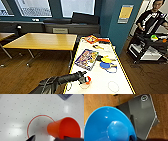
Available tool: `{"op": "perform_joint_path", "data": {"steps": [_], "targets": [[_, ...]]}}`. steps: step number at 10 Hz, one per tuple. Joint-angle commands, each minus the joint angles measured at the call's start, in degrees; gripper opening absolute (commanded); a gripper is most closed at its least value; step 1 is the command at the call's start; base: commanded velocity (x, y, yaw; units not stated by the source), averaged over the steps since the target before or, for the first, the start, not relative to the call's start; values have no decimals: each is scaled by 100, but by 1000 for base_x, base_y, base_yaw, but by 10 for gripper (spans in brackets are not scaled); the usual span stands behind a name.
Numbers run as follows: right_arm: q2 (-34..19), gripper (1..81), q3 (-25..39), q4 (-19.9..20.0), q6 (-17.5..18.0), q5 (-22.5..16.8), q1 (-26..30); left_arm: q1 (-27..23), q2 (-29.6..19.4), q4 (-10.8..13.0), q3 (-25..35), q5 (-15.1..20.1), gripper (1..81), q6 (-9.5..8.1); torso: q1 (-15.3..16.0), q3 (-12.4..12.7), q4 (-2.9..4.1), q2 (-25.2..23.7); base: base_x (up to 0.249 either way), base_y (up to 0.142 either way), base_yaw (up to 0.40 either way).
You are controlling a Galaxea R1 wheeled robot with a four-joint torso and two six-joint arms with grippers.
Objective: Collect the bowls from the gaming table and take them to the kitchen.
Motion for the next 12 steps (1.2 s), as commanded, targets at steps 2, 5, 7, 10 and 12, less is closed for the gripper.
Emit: {"op": "perform_joint_path", "data": {"steps": [2, 5, 7, 10, 12], "targets": [[-59, 10, 140, -99, -24, -416, 180, -745, 116, 126, 150, 244, 811, 35, 0, 0, 0, 0, 0, 0, 0], [-59, 10, 131, -90, -15, -416, 188, -701, 152, 135, 150, 253, 811, 44, 0, 0, 0, 0, 0, 0, 0], [-59, 10, 122, -81, -15, -416, 197, -675, 161, 152, 150, 253, 811, 45, 0, 0, 0, 0, 0, 0, 0], [-59, 10, 113, -81, -15, -424, 207, -622, 240, 397, 150, 331, 811, 45, 0, 0, 0, 0, 0, 0, 0], [-67, 10, 113, -81, -15, -424, 215, -622, 257, 460, 158, 376, 10, 45, 0, 0, 0, 0, 0, 0, 0]]}}
